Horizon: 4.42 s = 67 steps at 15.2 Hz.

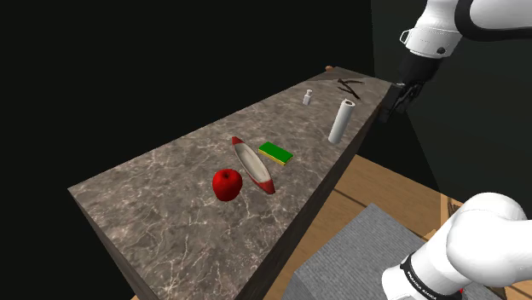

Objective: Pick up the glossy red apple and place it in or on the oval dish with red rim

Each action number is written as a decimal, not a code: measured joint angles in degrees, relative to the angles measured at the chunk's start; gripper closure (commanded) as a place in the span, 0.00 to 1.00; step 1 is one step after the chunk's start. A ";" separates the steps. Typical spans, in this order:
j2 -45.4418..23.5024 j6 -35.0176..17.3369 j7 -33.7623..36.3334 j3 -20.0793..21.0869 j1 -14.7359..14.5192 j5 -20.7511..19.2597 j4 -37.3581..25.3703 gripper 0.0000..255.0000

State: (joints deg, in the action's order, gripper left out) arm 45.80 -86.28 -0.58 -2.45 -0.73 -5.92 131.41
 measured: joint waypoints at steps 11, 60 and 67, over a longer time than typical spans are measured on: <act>-9.20 -14.38 2.75 4.78 -4.49 4.62 3.23 0.00; -53.96 -49.34 12.06 18.38 -14.84 1.58 -13.54 1.00; -52.46 -46.42 11.64 18.54 -14.78 2.27 -15.03 1.00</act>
State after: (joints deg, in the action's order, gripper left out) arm -6.67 -132.70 11.06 16.09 -15.51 -3.65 116.38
